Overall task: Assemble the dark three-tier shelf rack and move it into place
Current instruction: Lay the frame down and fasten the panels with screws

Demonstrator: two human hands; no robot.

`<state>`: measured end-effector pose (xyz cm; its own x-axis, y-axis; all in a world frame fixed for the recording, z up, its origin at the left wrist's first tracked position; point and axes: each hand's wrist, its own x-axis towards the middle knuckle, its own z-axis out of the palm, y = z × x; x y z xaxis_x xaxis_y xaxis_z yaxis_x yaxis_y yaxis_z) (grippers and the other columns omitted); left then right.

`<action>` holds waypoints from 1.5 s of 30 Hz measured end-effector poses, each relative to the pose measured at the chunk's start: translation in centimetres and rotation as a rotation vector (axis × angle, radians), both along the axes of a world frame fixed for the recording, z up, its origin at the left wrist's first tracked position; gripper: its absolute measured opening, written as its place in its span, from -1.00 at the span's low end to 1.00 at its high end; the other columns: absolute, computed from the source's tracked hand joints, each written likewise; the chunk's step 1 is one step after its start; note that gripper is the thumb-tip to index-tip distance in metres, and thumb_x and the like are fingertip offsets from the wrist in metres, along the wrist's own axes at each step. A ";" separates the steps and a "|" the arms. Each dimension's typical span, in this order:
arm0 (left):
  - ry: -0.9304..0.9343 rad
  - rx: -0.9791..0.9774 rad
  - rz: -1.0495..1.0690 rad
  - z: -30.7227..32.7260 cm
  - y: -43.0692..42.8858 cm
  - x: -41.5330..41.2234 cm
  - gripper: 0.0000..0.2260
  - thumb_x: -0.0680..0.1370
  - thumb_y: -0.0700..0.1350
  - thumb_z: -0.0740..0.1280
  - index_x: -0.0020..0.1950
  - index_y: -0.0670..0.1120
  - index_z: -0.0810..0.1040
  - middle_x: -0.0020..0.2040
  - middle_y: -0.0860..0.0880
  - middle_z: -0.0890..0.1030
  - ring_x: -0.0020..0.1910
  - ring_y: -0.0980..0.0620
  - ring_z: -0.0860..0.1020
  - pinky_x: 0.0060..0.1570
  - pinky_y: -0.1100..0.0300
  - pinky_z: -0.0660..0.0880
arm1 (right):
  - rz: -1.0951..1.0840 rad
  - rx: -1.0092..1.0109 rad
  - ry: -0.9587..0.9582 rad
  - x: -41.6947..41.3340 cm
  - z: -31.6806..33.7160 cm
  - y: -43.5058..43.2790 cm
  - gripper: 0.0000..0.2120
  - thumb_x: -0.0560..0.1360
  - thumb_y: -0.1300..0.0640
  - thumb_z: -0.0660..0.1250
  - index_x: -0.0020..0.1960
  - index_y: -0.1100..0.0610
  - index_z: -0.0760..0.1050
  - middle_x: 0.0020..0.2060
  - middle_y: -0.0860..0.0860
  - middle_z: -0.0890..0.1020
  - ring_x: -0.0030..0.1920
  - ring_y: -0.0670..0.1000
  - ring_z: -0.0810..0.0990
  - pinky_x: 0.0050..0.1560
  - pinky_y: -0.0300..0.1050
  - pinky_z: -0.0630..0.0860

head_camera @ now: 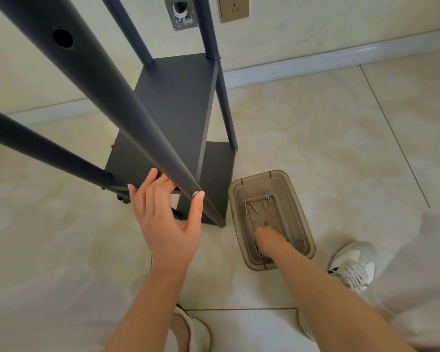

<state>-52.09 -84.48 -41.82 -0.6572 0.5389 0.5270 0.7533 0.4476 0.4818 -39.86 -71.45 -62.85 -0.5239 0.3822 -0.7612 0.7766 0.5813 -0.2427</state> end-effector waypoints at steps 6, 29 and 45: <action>-0.010 -0.011 0.004 -0.1 -0.1 -0.1 -0.70 0.56 0.06 0.35 0.12 -0.14 0.50 0.17 -0.17 0.62 0.32 -0.24 0.51 0.50 -0.30 0.17 | -0.174 -0.081 0.064 -0.2 0.0 2.0 -0.82 0.58 0.23 0.31 0.14 0.26 0.57 0.09 0.20 0.64 0.09 0.18 0.62 -0.01 -0.11 0.50; -0.082 -0.061 -0.011 1.3 -0.3 -0.1 -0.72 0.49 0.05 0.43 0.12 0.07 0.43 0.17 0.02 0.58 0.32 -0.09 0.46 0.52 -0.25 0.16 | -0.715 0.249 0.402 4.8 3.2 12.3 -0.42 0.60 0.29 0.20 0.55 0.00 0.14 0.07 0.29 0.61 -0.05 0.24 0.59 -0.17 -0.02 0.44; 0.074 -0.233 -0.084 3.0 -0.4 -1.5 -0.66 0.53 0.08 0.45 0.15 -0.15 0.66 -0.02 -0.05 0.57 0.15 -0.12 0.46 0.40 -0.34 0.30 | -0.945 0.029 1.133 -4.4 13.9 4.6 -0.84 0.60 0.06 0.30 -0.14 0.06 0.51 -0.33 -0.09 0.62 -0.25 -0.11 0.61 -0.18 -0.27 0.47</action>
<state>-53.57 -84.92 -38.82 -0.5693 0.7023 0.4275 0.8219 0.4746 0.3149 -44.22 -66.81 -48.92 -0.3741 0.9208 -0.1105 0.2697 -0.0059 -0.9629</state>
